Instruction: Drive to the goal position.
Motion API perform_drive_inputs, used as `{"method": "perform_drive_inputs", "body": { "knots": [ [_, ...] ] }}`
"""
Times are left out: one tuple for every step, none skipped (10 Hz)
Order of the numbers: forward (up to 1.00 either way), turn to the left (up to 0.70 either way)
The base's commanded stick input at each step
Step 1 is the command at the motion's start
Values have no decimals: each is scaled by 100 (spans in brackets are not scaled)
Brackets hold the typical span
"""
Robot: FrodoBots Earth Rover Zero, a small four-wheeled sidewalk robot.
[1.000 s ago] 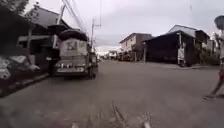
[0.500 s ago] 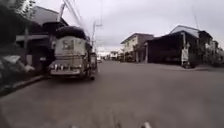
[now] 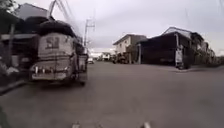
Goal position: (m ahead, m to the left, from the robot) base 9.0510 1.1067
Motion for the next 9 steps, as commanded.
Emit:
{"method": "perform_drive_inputs", "body": {
  "knots": [
    [70,0],
    [70,0],
    [70,0],
    [70,0],
    [70,0],
    [70,0],
    [70,0],
    [70,0],
    [70,0]
  ]
}}
